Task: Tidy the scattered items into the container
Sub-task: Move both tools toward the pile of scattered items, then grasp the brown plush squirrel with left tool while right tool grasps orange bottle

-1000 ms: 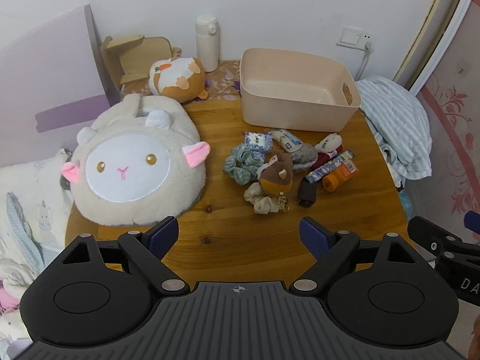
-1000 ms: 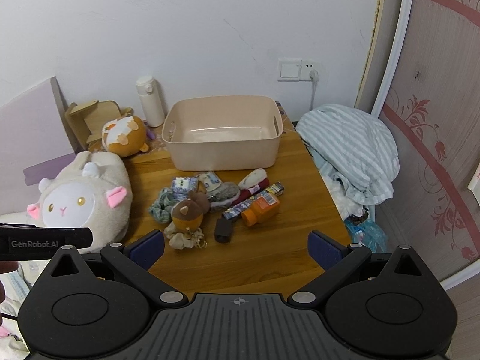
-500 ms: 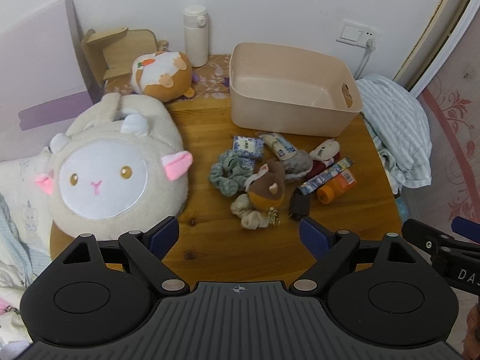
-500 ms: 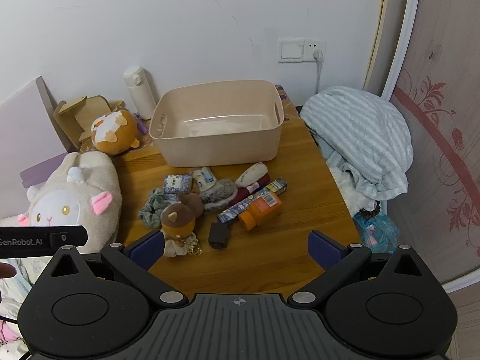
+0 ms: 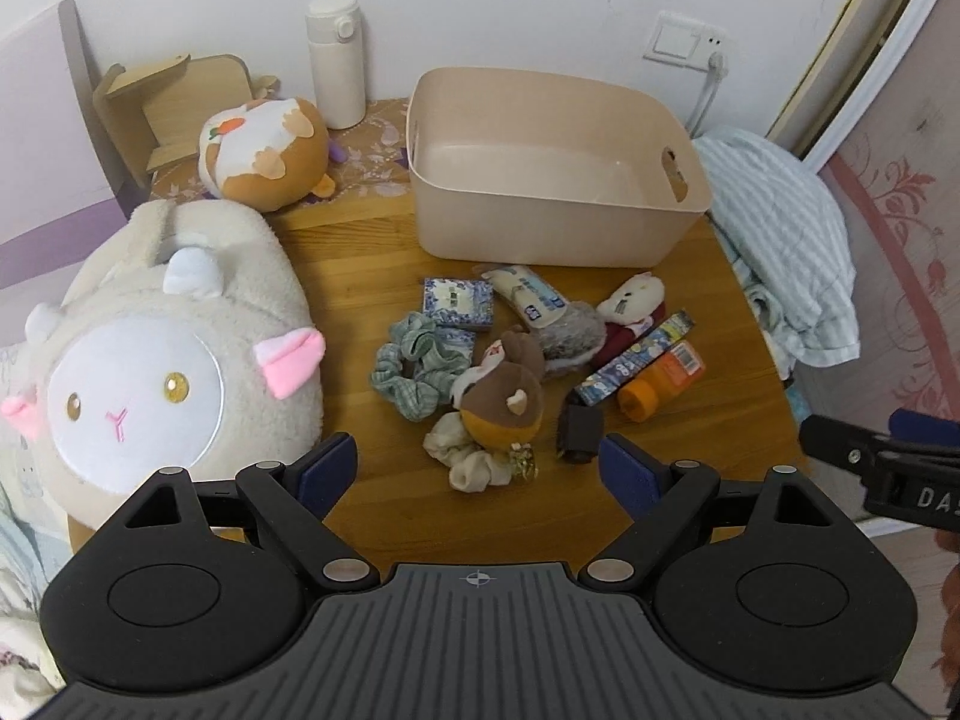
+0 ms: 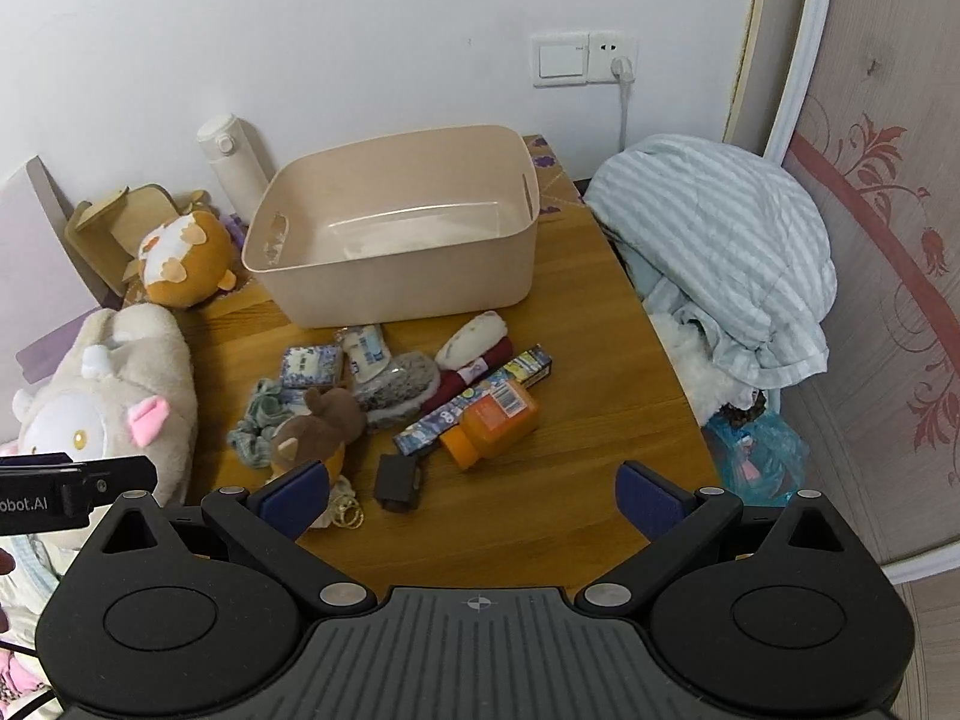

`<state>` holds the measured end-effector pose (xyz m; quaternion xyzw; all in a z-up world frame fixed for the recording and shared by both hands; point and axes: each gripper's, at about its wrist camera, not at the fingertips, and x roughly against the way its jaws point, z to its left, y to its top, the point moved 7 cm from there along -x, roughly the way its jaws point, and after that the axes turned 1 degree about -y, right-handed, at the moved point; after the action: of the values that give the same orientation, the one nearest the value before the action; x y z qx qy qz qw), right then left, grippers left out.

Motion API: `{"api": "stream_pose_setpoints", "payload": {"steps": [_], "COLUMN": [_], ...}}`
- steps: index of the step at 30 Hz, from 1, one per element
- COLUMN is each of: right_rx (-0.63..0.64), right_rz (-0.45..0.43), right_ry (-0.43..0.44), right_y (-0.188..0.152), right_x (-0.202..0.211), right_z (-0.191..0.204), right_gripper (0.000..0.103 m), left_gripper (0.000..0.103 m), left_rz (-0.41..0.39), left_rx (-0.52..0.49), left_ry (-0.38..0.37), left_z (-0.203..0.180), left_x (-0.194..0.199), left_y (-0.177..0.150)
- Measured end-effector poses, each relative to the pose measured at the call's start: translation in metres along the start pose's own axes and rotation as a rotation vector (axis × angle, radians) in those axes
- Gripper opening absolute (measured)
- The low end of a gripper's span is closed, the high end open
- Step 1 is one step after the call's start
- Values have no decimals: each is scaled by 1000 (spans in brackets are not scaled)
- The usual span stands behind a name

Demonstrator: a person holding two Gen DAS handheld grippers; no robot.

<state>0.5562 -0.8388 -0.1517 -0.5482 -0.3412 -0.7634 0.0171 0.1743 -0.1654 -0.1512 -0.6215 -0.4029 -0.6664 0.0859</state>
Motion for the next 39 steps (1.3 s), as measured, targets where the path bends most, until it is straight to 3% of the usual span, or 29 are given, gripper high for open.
{"api": "stream_pose_setpoints", "payload": {"steps": [9,17,22,32,35,39], "right_rx": [-47,-270,-333,-464,-503,-520], "right_rz": [-15,-37,-78,-68,-64,-41], "right_ry": [-7,-108,-99,-125,-132,-143], "right_y": [5,5,8,2,3,4], "right_x": [-41,-83,-105,-143,-152,-164], "right_z": [-19,-42,-49,-66,-69,-70], "right_gripper": [99,96,95,93,93,93], "left_gripper": [89,88,88,88,87,79], "left_rz": [30,44,47,3,23,60], "left_rx": [-105,-254,-314,-518,-546,-544], "left_ry": [-29,-60,-87,-119,-127,-145], "left_z": [0,-13,-23,-40,-43,-45], "left_x": [-44,-79,-100,-127,-137,-151], "left_y": [4,8,11,8,5,4]}}
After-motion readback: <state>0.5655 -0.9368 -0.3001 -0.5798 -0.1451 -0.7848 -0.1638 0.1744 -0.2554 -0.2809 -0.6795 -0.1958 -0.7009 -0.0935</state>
